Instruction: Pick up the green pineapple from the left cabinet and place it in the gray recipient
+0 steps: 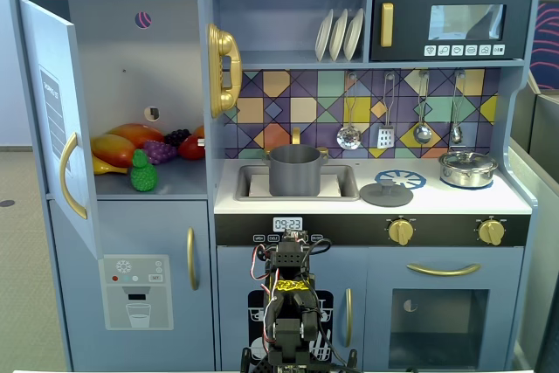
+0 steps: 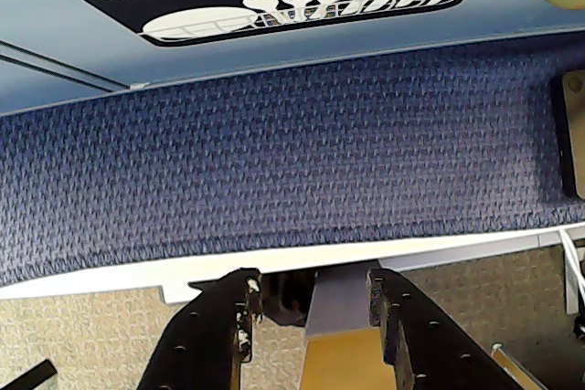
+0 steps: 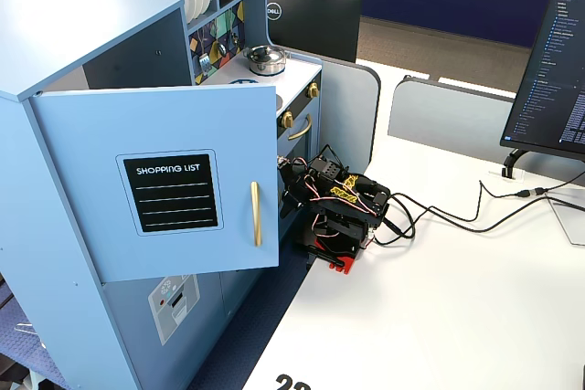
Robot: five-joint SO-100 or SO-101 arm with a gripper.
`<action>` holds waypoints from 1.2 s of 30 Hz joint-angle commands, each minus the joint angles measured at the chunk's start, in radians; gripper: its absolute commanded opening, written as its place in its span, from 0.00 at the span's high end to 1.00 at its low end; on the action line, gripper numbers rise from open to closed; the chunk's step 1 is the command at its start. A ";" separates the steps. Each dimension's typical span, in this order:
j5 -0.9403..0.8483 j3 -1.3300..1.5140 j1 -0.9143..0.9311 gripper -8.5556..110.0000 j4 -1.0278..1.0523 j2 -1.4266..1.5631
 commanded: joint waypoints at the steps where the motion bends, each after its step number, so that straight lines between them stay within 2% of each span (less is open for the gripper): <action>1: 0.006 -0.006 0.031 0.93 0.183 -0.003; 11: 0.000 -0.006 0.040 0.93 0.183 -0.003; 13: -0.038 -0.006 -0.008 0.92 0.178 -0.003; 14: 0.003 -0.006 -0.074 0.90 0.146 -0.003; 16: 0.044 -0.006 -0.245 0.89 0.041 -0.006; 19: 0.038 -0.008 -0.488 0.89 -0.244 -0.005; 22: 0.023 -0.008 -0.635 0.86 -0.621 0.025; 26: 0.014 -0.018 -0.726 0.81 -1.138 -0.011; 30: -0.017 -0.181 -0.747 0.75 -1.241 -0.140; 36: -0.044 -0.480 -0.769 0.77 -1.264 -0.442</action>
